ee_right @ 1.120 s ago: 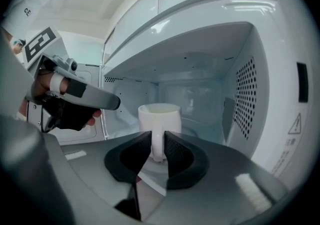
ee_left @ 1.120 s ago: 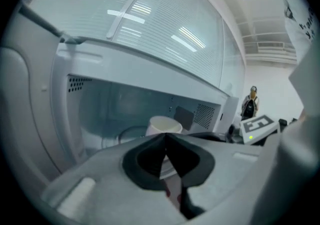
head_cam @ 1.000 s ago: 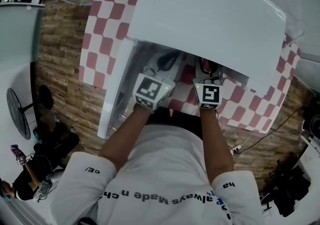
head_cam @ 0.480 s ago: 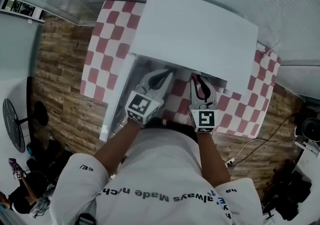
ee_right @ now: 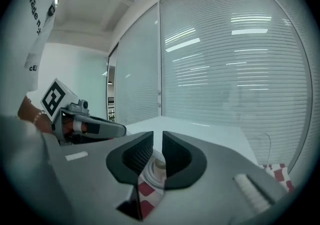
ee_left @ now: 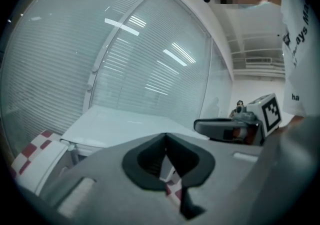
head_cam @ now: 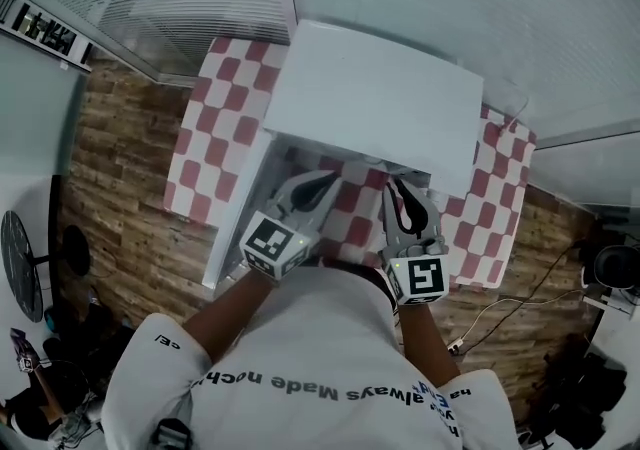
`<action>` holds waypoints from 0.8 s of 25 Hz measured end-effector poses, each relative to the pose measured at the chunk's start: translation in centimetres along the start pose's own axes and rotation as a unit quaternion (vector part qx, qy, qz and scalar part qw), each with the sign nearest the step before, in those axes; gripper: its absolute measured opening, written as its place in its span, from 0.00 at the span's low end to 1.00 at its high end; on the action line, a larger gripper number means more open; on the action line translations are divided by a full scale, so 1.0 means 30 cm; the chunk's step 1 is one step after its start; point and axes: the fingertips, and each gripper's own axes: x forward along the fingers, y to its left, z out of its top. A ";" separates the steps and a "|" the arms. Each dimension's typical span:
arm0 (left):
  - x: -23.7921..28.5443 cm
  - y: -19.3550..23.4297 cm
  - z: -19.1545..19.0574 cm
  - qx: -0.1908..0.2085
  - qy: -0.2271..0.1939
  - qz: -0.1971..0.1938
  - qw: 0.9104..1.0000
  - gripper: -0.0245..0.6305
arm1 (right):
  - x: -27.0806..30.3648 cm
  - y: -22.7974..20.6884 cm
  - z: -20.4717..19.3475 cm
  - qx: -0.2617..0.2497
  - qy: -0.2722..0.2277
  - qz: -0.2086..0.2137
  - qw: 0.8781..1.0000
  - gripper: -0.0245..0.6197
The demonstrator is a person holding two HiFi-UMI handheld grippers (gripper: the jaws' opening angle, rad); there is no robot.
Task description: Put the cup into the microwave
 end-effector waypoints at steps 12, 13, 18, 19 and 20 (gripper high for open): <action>-0.101 -0.159 0.257 0.032 -0.039 -0.015 0.999 0.04 | -0.211 0.090 0.280 0.004 -0.033 0.036 0.999 0.11; -0.108 -0.177 0.272 0.034 -0.038 -0.019 0.999 0.04 | -0.227 0.097 0.296 0.004 -0.036 0.038 0.999 0.11; -0.153 -0.245 0.323 0.038 -0.041 -0.025 0.998 0.04 | -0.297 0.113 0.355 0.002 -0.050 0.034 0.998 0.11; -0.163 -0.256 0.329 0.039 -0.043 -0.025 0.998 0.04 | -0.311 0.116 0.361 -0.001 -0.051 0.034 0.998 0.11; -0.173 -0.267 0.331 0.041 -0.046 -0.026 0.998 0.04 | -0.325 0.119 0.367 -0.004 -0.052 0.033 0.998 0.11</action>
